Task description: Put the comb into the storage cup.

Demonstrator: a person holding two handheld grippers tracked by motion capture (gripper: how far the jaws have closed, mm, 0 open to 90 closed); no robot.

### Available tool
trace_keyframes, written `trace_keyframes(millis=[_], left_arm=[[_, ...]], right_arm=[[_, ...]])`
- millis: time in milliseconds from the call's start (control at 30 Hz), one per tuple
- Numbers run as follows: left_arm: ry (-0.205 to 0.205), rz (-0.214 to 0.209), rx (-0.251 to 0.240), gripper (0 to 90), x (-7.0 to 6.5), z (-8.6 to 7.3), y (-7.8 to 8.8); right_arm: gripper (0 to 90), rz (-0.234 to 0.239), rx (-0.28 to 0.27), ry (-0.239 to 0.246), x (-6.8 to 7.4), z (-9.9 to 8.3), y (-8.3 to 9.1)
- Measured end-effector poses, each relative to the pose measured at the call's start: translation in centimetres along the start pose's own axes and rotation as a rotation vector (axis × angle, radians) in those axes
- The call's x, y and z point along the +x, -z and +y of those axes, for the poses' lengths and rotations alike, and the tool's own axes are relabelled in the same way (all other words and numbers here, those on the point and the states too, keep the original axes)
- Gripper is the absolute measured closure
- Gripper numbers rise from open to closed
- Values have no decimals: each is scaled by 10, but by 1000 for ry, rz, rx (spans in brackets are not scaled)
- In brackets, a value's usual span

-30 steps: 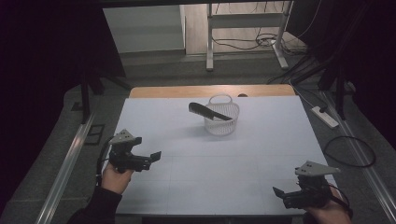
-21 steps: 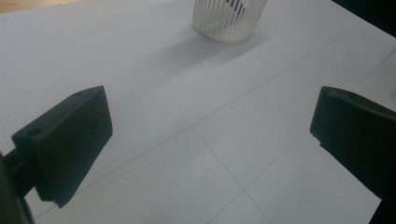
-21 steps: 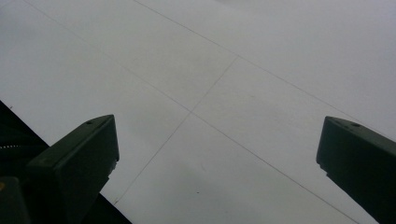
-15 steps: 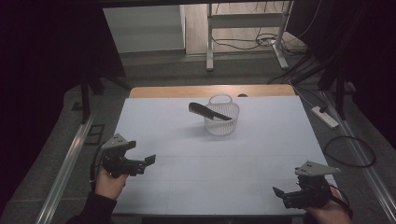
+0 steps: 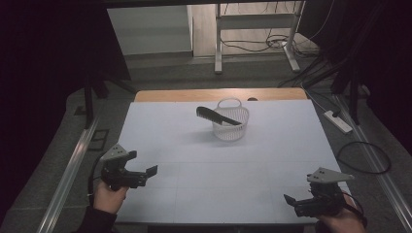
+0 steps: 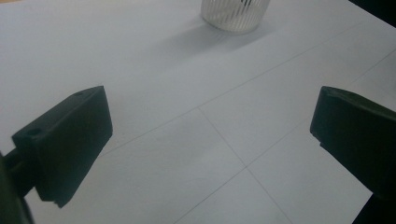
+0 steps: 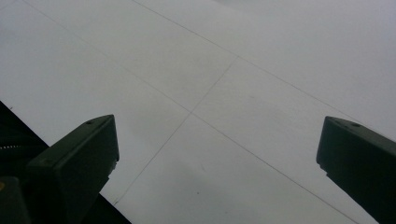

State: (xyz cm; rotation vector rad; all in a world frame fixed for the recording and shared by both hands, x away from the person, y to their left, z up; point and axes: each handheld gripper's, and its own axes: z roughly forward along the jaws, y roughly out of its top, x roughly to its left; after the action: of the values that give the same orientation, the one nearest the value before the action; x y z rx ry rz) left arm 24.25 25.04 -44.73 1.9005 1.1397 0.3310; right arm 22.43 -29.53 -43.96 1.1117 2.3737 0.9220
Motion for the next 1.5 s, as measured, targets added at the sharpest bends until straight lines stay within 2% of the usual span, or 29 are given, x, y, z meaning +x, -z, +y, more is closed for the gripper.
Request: trace_keyframes(millis=[700,1500], left_arm=[[14,25,-5,0,-3,-17,19],[63,56,-23,0,-1,-43,48]], right_arm=[[0,-3,-1,-4,0,0,0],[0,-3,4,-4,0,1,-1]])
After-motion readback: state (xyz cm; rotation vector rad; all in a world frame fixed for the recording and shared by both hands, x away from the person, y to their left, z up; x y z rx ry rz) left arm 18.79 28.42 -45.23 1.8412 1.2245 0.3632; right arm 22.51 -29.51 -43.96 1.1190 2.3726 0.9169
